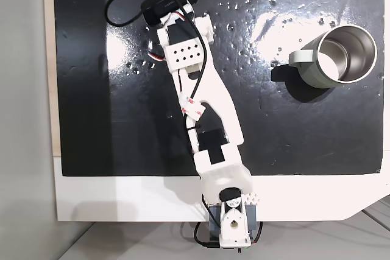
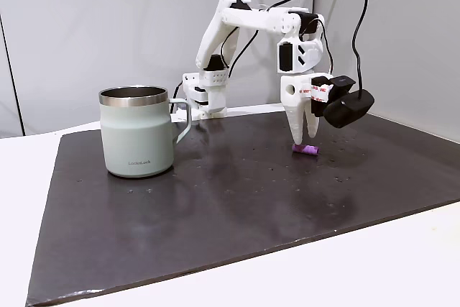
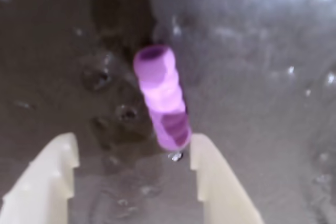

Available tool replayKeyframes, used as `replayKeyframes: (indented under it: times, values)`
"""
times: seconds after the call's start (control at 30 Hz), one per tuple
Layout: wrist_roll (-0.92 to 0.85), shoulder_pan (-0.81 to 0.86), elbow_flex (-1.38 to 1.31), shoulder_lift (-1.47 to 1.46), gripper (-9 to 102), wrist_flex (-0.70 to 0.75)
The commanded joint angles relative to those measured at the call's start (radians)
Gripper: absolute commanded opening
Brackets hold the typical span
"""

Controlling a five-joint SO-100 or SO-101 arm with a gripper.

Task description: Grasp a pengrip and put it in the cup.

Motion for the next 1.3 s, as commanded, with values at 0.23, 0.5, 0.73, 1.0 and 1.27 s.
replayKeyframes:
  times: [0.23,0.5,0.73,1.0,1.27]
  values:
    - [-0.012,0.038,-0.066,-0.064,23,-0.014]
    - [-0.015,0.066,0.031,-0.074,9,-0.127]
    - [-0.005,0.066,0.091,-0.014,2,-0.129]
    - [0.048,0.080,0.106,0.241,1,0.069]
    - [0.011,0.229,0.104,0.569,0,0.206]
